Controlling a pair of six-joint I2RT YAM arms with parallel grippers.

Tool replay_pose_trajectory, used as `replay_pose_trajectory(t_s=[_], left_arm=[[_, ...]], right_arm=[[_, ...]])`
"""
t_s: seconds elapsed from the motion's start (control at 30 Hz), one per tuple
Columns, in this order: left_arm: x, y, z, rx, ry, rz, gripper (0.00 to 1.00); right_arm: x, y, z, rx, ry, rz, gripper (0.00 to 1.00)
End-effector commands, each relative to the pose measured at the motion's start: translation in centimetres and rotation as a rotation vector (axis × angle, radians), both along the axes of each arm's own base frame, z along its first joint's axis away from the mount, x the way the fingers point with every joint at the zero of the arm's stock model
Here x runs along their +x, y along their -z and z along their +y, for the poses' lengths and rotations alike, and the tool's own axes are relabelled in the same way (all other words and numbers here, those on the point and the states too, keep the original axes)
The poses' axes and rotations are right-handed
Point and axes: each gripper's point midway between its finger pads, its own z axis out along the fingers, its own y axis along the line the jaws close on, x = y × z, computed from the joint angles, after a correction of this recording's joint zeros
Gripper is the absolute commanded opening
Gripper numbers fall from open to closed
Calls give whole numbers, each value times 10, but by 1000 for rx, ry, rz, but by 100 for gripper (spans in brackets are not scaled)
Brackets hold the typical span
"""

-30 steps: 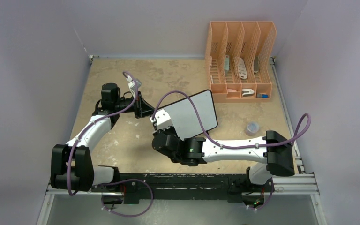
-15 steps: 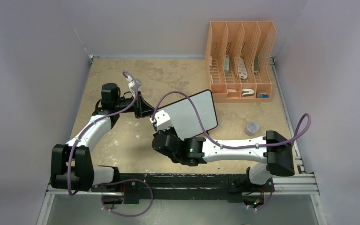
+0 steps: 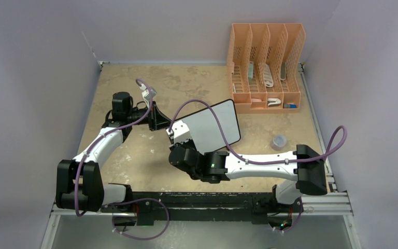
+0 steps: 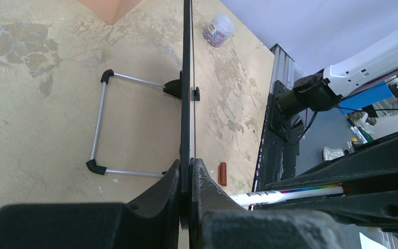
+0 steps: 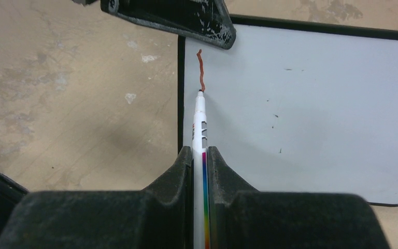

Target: Write a sentence on the whiteboard

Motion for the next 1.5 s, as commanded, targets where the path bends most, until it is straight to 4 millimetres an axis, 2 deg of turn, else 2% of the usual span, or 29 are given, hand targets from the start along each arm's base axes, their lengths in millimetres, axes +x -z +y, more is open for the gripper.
replay_pose_trajectory(t_s=[0.0, 0.7, 1.47], left_arm=[[-4, -4, -6, -7, 47, -12, 0], [-5, -4, -6, -9, 51, -9, 0], [-5, -3, -6, -9, 53, -4, 0]], right_arm=[[3, -44, 3, 144, 16, -39, 0], [7, -25, 5, 95, 33, -39, 0], [14, -20, -1, 82, 60, -34, 0]])
